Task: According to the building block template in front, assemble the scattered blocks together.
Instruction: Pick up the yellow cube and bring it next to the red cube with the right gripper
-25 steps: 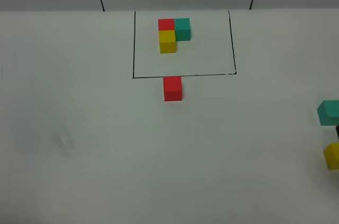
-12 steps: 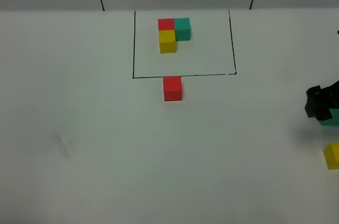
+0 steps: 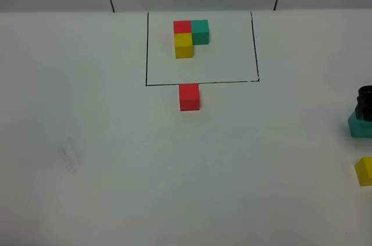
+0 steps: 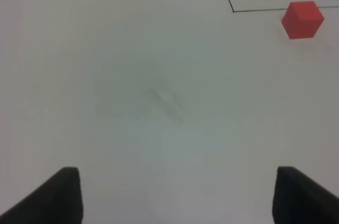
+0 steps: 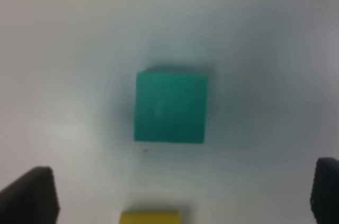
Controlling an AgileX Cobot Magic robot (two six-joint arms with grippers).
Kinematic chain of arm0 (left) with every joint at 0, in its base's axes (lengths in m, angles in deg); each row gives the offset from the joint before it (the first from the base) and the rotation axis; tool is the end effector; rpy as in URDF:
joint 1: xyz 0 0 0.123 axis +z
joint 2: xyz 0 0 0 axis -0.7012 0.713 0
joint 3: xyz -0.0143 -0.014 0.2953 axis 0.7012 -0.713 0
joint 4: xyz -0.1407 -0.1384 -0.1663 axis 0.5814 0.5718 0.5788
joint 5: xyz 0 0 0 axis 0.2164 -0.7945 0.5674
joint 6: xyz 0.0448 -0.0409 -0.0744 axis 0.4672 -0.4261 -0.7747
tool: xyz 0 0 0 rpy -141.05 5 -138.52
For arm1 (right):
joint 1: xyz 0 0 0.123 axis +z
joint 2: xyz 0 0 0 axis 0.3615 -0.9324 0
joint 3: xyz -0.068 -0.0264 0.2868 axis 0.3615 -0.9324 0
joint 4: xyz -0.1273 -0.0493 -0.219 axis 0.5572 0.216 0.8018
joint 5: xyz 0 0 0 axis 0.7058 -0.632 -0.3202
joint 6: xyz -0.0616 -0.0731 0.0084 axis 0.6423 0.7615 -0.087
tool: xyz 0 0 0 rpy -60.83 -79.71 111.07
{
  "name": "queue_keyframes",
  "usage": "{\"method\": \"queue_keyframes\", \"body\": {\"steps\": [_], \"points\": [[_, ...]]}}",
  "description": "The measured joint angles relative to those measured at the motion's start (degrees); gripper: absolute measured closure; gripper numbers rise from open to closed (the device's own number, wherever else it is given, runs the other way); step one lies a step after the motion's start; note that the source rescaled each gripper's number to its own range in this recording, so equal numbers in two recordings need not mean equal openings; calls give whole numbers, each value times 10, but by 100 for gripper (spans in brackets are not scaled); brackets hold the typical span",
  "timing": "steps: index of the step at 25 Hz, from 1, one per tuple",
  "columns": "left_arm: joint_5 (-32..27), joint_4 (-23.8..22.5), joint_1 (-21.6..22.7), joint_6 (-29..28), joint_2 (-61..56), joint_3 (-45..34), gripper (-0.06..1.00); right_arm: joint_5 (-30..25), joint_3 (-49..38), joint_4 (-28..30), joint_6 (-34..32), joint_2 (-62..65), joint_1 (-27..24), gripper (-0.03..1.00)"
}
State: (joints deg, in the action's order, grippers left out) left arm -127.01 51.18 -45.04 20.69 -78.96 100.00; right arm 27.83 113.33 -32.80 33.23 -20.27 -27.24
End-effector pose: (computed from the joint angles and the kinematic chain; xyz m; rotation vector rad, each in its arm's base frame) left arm -0.0087 -0.0103 0.2787 0.0607 2.0468 -0.1273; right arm 0.2898 -0.0303 0.2031 0.0208 2.7743 -0.0447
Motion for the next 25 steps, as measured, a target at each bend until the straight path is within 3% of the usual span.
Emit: {"method": "queue_keyframes", "body": {"steps": [12,19,25], "points": [[0,0,0,1,0,0,27,22,0,-38,45,-71,-1,4],[0,0,0,1,0,0,27,-53,-6,-38,38,-72,-6,5],[0,0,0,1,0,0,27,-60,-52,-38,35,-66,-19,6]]}}
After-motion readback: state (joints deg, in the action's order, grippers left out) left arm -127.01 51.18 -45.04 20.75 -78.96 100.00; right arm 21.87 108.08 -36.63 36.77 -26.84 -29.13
